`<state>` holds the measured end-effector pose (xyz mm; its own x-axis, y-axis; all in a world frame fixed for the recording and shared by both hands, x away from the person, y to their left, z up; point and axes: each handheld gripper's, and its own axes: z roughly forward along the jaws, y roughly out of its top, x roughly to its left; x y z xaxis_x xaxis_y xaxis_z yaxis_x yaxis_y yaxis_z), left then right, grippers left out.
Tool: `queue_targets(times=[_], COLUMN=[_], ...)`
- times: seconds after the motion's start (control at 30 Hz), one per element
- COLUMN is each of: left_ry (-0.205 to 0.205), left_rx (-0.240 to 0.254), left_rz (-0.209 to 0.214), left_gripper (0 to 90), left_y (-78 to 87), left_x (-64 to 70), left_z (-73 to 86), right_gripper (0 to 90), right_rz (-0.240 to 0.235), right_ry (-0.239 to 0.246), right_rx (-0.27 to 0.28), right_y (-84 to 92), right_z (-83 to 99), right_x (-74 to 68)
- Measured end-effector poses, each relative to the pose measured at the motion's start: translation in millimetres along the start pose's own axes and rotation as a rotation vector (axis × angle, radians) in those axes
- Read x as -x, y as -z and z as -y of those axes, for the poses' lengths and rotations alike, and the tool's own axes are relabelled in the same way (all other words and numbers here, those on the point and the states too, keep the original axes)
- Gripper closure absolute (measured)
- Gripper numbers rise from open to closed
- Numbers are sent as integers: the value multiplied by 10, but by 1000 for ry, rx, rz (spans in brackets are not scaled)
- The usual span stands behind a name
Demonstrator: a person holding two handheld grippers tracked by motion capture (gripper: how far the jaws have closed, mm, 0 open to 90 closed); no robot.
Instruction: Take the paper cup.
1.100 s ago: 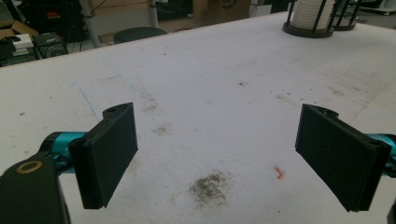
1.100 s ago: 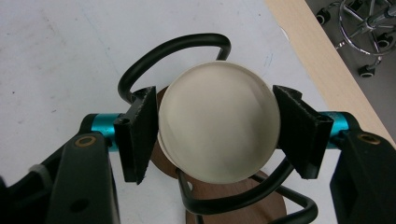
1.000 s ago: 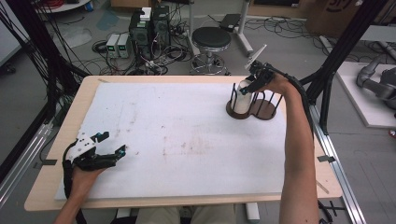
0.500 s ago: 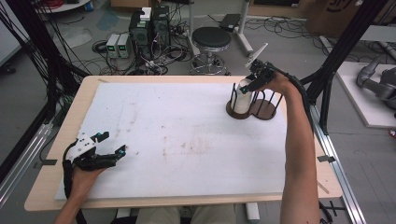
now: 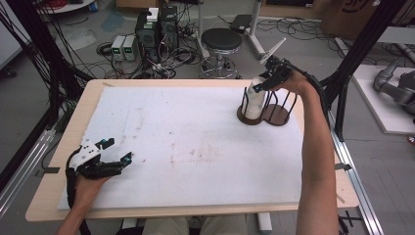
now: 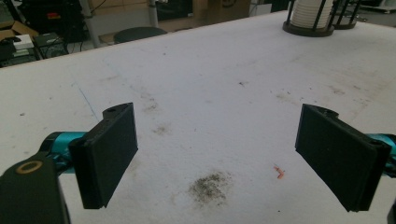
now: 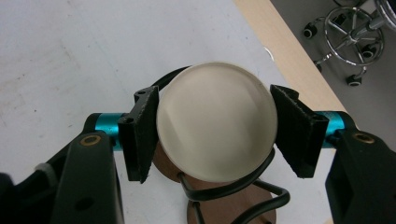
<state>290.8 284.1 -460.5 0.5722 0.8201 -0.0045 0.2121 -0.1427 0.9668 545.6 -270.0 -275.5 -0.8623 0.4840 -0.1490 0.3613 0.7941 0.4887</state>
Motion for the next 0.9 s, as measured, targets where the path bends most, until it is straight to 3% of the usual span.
queue_targets(times=[0.43, 0.9], left_ry=[5, 3], left_rx=[2, -1], left_rz=[2, 4], left_gripper=[129, 129], left_y=[-2, 3], left_x=[-5, -7], left_z=[1, 0], right_gripper=[379, 379], right_rz=[39, 58], right_ry=[6, 13], right_rx=[53, 71], right_y=[445, 576], right_z=[-163, -193], right_x=[-11, -30])
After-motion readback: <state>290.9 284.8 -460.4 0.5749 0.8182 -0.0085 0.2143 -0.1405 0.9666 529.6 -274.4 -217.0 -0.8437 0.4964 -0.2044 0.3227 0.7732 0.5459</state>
